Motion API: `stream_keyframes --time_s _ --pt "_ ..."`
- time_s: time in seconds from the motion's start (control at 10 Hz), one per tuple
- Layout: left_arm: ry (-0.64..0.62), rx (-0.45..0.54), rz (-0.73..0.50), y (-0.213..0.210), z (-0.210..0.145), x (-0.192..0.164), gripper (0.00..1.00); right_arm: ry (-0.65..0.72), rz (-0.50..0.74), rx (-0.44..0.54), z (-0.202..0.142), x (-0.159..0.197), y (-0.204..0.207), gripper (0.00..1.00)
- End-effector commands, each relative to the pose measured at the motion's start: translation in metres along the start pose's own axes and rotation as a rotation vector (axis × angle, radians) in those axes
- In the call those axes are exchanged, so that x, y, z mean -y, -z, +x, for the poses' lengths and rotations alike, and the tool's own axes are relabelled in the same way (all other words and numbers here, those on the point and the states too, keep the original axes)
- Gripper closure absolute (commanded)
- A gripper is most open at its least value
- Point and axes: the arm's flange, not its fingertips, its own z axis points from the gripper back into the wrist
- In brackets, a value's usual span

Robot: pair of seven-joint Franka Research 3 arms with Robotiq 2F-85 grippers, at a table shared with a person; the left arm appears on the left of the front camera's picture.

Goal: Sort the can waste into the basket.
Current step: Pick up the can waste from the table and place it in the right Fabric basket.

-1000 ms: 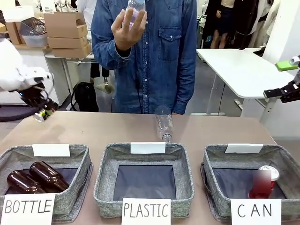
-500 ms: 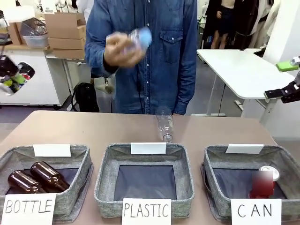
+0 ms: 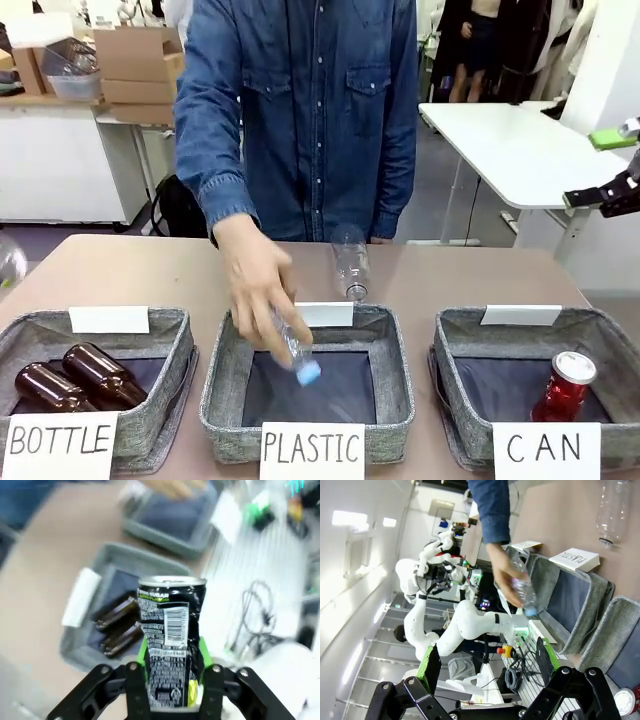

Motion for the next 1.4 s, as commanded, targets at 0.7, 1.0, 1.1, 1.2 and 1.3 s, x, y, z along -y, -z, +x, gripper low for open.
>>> stream_keyframes --time_s 0.7,1.0,1.1,1.2,1.3 --pt "0.0 0.0 0.0 0.0 0.0 0.0 1.0 -0.025 -0.003 -0.014 0.001 0.001 -0.001 0.0" --pt "0.165 0.069 0.012 0.01 0.043 0.008 0.6 0.048 0.045 -0.004 -0.006 -0.01 -0.013 0.0" --pt "0.249 0.082 0.041 0.026 0.088 0.02 0.6 0.071 0.02 0.057 -0.018 -0.019 -0.039 0.0" --pt "0.347 0.112 0.034 0.046 0.131 0.033 0.6 0.075 -0.012 0.132 -0.033 -0.027 -0.074 0.0" --pt "0.446 0.123 0.018 0.069 0.172 0.045 0.6 0.099 -0.031 0.225 -0.051 -0.033 -0.111 0.0"
